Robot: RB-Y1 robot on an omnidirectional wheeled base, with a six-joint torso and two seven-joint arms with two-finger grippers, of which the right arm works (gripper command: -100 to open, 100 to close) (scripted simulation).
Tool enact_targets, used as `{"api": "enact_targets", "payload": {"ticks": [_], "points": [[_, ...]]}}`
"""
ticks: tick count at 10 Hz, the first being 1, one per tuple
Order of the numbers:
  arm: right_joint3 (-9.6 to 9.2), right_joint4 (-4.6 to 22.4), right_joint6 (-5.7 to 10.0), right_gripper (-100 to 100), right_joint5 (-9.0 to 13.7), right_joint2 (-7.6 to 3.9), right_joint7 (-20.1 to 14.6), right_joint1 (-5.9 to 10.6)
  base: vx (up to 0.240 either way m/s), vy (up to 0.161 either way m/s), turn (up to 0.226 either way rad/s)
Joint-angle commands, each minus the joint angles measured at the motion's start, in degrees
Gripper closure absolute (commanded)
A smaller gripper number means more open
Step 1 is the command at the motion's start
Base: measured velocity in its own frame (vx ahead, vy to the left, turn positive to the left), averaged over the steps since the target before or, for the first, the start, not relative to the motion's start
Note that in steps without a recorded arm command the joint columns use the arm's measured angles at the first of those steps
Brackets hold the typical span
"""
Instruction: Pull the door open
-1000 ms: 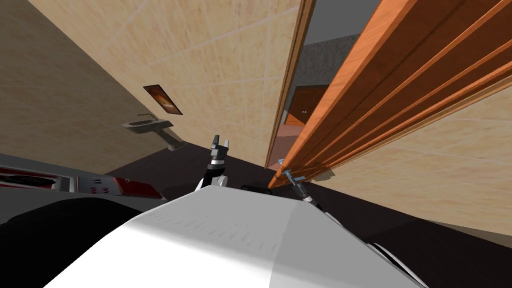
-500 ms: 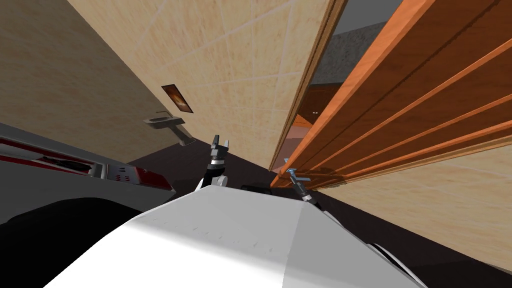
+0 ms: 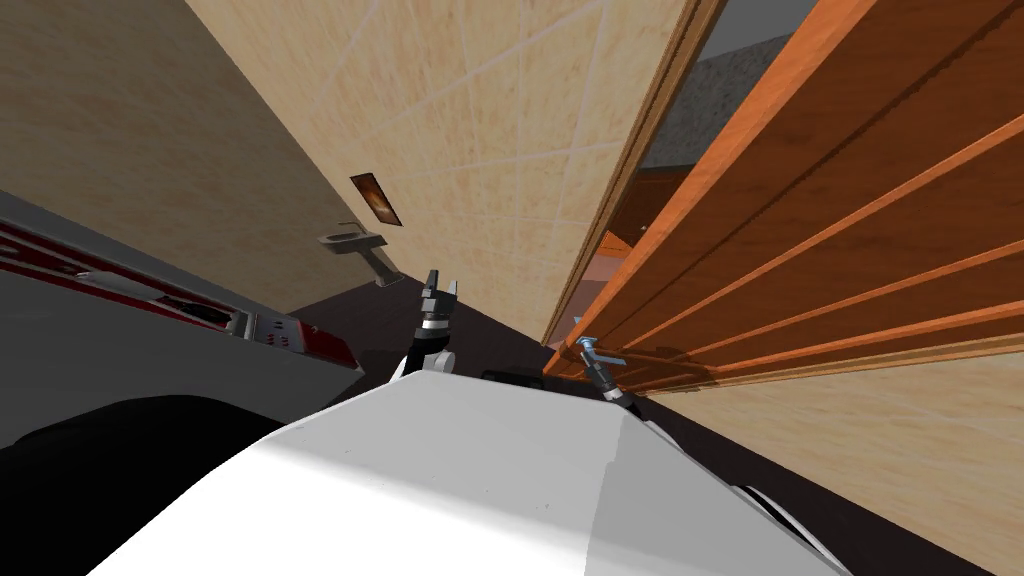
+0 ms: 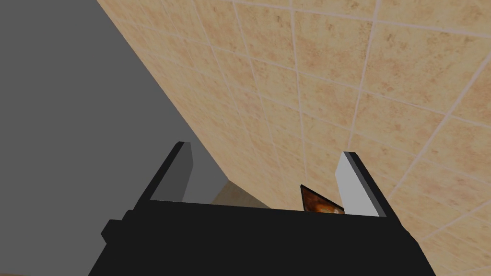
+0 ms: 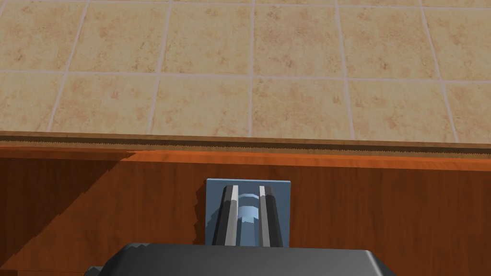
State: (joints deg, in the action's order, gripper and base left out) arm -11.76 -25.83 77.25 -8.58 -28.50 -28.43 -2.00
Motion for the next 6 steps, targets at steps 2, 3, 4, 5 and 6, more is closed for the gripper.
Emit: {"api": "enact_targets", "payload": {"ticks": [2,3,4,5,6], "points": [[1.15,-0.13,-0.54,100,-0.64,1.1,0.18,0.52,0.023,-0.024,0.25],[1.15,-0.13,-0.54,100,-0.64,1.1,0.18,0.52,0.02,-0.039,0.133],[1.96,-0.18,-1.12,100,-0.84,1.39,0.27,0.68,0.017,-0.031,0.222],[2.38,-0.21,-1.42,100,-0.95,1.54,0.31,0.76,0.008,-0.032,0.231],[3.25,0.32,-1.57,-100,0.17,1.05,0.34,-0.04,0.008,0.021,-0.228]]}}
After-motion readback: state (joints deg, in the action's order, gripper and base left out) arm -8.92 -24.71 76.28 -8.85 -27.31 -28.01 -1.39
